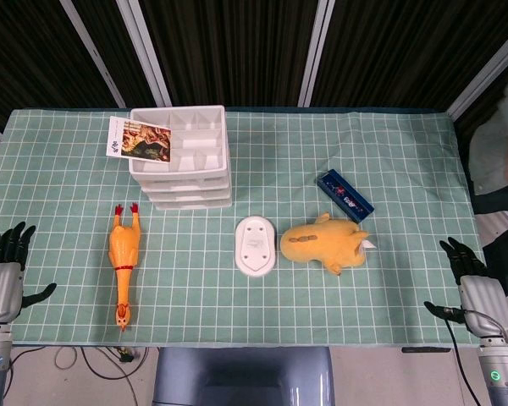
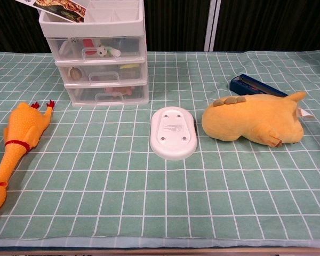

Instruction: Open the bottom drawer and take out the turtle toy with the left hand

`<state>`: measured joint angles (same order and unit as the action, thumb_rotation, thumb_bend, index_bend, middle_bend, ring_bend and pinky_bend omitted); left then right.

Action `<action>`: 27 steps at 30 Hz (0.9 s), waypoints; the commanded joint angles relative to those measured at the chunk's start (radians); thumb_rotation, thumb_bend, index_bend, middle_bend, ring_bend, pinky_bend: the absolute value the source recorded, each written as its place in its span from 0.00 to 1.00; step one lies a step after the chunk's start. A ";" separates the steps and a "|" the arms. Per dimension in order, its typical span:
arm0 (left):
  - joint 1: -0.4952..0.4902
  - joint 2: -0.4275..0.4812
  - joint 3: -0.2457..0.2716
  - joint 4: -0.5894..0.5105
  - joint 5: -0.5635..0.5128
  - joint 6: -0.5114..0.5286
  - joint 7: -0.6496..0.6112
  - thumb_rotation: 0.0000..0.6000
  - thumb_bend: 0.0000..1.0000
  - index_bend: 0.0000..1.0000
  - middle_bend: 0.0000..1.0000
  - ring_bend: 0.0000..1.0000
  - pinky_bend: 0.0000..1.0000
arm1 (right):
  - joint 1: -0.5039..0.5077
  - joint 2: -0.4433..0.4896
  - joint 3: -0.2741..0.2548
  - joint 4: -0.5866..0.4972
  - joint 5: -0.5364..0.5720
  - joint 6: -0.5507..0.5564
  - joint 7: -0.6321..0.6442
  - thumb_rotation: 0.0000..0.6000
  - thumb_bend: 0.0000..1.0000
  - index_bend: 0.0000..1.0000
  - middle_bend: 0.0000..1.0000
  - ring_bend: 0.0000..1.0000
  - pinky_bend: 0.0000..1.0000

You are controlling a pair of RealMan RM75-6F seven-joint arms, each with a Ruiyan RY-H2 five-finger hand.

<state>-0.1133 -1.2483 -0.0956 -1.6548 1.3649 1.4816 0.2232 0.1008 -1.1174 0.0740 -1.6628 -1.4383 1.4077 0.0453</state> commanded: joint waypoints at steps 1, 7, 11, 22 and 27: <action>0.000 0.000 0.000 0.000 0.000 0.000 0.000 1.00 0.08 0.00 0.00 0.00 0.02 | 0.000 0.000 0.000 0.000 0.000 0.001 -0.001 1.00 0.12 0.00 0.00 0.00 0.19; 0.002 0.003 0.000 -0.001 -0.001 0.002 -0.002 1.00 0.08 0.00 0.00 0.00 0.02 | 0.000 0.000 -0.001 -0.001 -0.003 0.002 -0.001 1.00 0.12 0.00 0.00 0.00 0.19; 0.004 0.004 -0.001 -0.001 0.000 0.006 -0.006 1.00 0.08 0.00 0.00 0.00 0.02 | 0.001 -0.001 0.000 -0.002 -0.005 0.001 -0.004 1.00 0.12 0.00 0.00 0.00 0.19; -0.011 0.010 -0.021 -0.019 -0.010 -0.010 -0.034 1.00 0.08 0.00 0.00 0.00 0.05 | 0.004 -0.005 0.003 -0.007 0.007 -0.004 -0.019 1.00 0.12 0.00 0.00 0.00 0.19; -0.045 0.014 -0.064 -0.060 -0.030 -0.031 -0.045 1.00 0.23 0.00 0.10 0.13 0.31 | 0.002 -0.003 0.002 -0.006 0.007 -0.002 -0.013 1.00 0.12 0.00 0.00 0.00 0.19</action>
<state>-0.1486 -1.2352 -0.1502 -1.7060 1.3400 1.4571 0.1801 0.1029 -1.1209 0.0765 -1.6689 -1.4309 1.4053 0.0315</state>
